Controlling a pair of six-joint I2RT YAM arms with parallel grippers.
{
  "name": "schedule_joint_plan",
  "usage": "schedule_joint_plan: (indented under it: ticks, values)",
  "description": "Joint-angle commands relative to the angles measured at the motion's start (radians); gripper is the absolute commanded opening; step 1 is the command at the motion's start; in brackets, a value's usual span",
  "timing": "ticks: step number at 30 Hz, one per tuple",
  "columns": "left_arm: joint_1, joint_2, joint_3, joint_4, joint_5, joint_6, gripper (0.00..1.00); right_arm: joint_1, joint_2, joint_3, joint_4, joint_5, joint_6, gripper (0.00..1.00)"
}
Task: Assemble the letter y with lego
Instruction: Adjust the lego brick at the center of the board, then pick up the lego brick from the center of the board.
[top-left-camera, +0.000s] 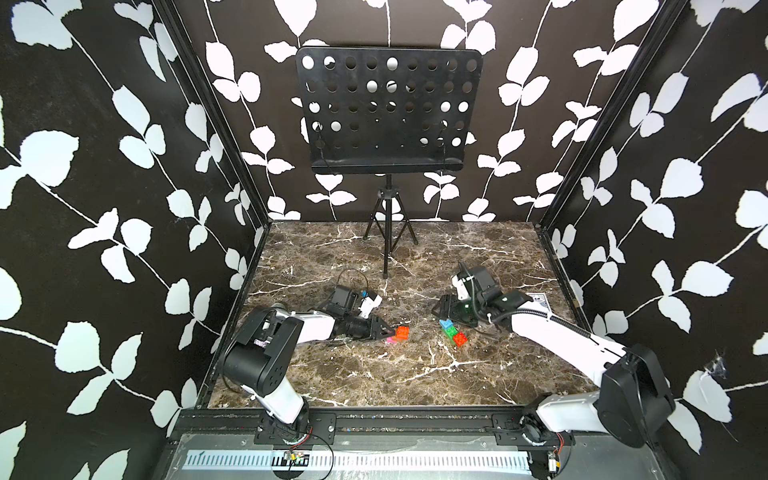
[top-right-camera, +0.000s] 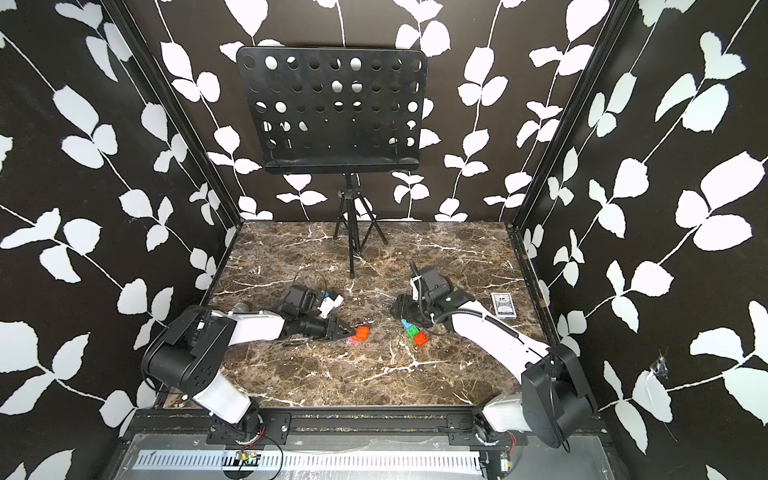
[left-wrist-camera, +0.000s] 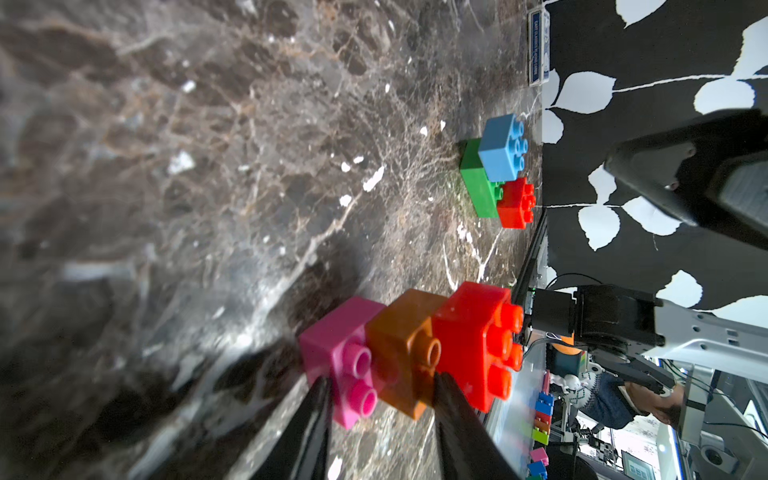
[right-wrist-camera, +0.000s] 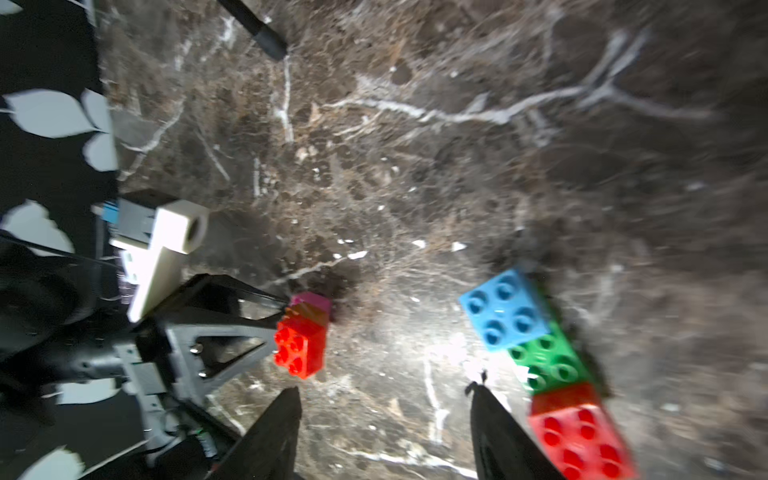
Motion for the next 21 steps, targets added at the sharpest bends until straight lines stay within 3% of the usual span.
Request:
schedule_joint_plan:
  ticks: [1,8,21]
  values:
    - [-0.013,0.063,-0.010,-0.073,-0.156,-0.017,0.40,-0.007,0.051,0.082,-0.284,0.100,-0.214,0.63]
    - [-0.017,0.080,-0.001,-0.063,-0.177,-0.019,0.41,-0.008,0.157,0.165,-0.410,0.157,-0.407,0.61]
    - [-0.018,0.100,0.013,-0.067,-0.179,-0.025,0.41,0.000,0.269,0.153,-0.347,0.111,-0.479,0.59]
